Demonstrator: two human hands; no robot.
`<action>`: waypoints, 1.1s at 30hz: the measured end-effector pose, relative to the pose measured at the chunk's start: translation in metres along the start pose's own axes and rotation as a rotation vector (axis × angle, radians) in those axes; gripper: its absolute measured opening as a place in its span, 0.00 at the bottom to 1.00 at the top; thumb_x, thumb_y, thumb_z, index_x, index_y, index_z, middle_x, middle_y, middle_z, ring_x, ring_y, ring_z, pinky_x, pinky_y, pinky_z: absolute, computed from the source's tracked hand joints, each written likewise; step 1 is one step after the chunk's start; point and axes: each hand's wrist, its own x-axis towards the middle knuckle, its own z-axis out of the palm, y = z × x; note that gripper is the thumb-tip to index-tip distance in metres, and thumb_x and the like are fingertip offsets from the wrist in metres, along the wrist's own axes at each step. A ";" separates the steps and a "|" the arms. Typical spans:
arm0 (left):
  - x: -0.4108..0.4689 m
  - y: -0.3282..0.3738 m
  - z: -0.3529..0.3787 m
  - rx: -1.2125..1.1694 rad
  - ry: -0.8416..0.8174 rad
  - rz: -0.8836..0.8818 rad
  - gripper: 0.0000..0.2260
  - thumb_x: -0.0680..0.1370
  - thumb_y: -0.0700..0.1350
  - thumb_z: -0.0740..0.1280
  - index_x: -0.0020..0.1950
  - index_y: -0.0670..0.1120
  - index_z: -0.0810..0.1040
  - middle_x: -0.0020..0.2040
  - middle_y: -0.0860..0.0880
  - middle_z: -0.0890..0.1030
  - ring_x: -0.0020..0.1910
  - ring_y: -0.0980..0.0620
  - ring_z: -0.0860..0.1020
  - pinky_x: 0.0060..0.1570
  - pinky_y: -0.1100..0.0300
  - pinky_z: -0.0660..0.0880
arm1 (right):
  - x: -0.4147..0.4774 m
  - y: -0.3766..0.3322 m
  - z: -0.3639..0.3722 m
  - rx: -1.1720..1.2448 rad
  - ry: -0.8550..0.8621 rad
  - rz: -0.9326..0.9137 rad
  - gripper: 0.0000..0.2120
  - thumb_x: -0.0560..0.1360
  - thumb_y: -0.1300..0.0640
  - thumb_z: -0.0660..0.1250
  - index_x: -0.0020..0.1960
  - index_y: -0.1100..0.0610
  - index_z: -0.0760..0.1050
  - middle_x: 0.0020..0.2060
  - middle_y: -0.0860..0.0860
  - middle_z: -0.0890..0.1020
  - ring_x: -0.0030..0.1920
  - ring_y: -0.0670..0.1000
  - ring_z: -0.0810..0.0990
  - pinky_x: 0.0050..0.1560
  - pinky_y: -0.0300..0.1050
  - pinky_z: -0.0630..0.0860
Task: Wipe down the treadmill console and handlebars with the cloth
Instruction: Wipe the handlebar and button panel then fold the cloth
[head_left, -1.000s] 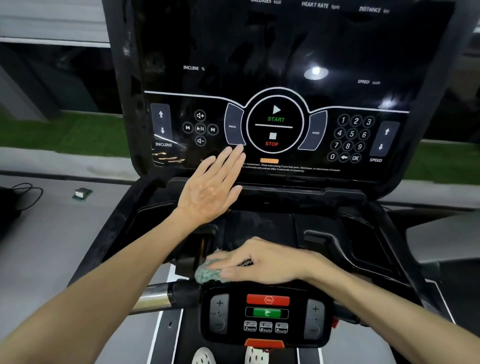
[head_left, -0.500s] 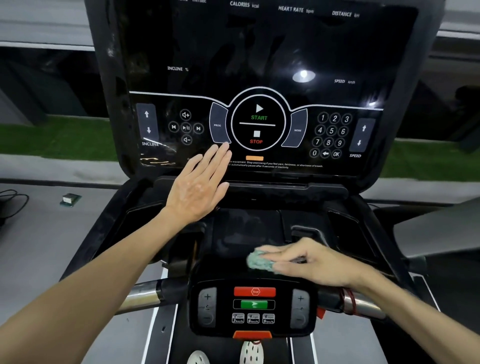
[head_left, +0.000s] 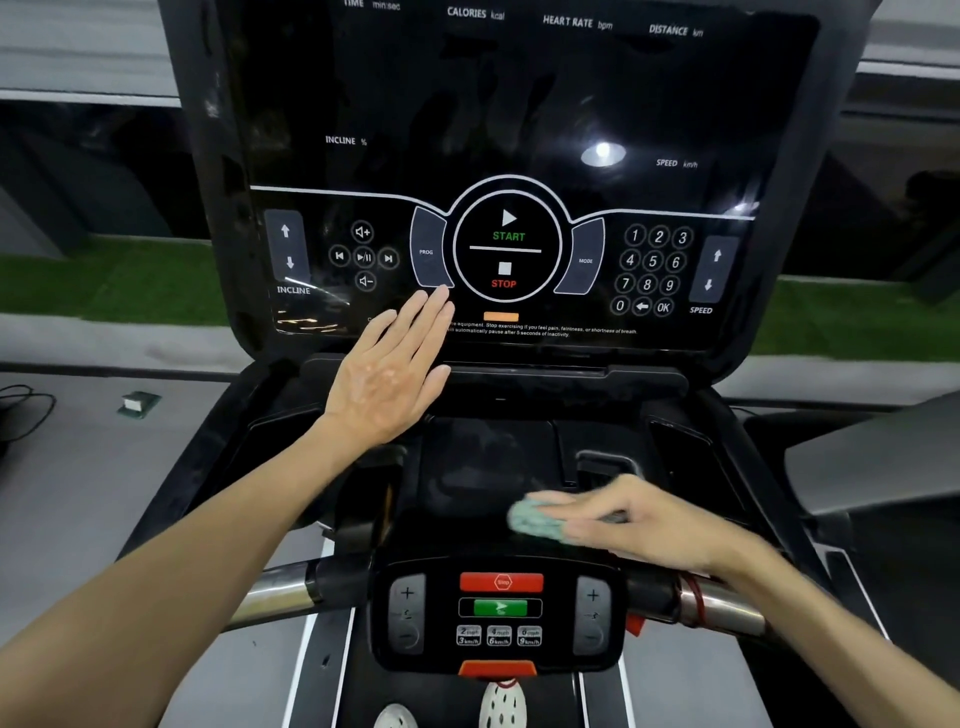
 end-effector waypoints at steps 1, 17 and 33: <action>0.000 0.000 0.000 0.000 0.000 0.000 0.25 0.83 0.50 0.53 0.77 0.38 0.61 0.78 0.42 0.62 0.76 0.44 0.63 0.71 0.50 0.61 | -0.013 0.008 -0.007 0.031 0.033 0.022 0.15 0.77 0.59 0.66 0.64 0.52 0.77 0.66 0.43 0.76 0.71 0.43 0.67 0.71 0.38 0.63; 0.000 0.002 -0.003 0.011 -0.044 -0.014 0.26 0.84 0.51 0.52 0.78 0.39 0.58 0.79 0.43 0.59 0.77 0.45 0.62 0.72 0.49 0.59 | 0.094 -0.077 0.070 -0.715 -0.182 -0.064 0.22 0.84 0.51 0.49 0.77 0.50 0.57 0.62 0.48 0.78 0.63 0.55 0.73 0.69 0.51 0.65; 0.000 0.002 -0.003 0.001 -0.073 -0.016 0.26 0.84 0.51 0.52 0.79 0.40 0.58 0.80 0.44 0.58 0.77 0.46 0.61 0.73 0.49 0.57 | 0.024 -0.060 0.060 -0.641 0.063 -0.053 0.14 0.81 0.47 0.55 0.62 0.53 0.67 0.58 0.48 0.74 0.55 0.48 0.74 0.54 0.43 0.69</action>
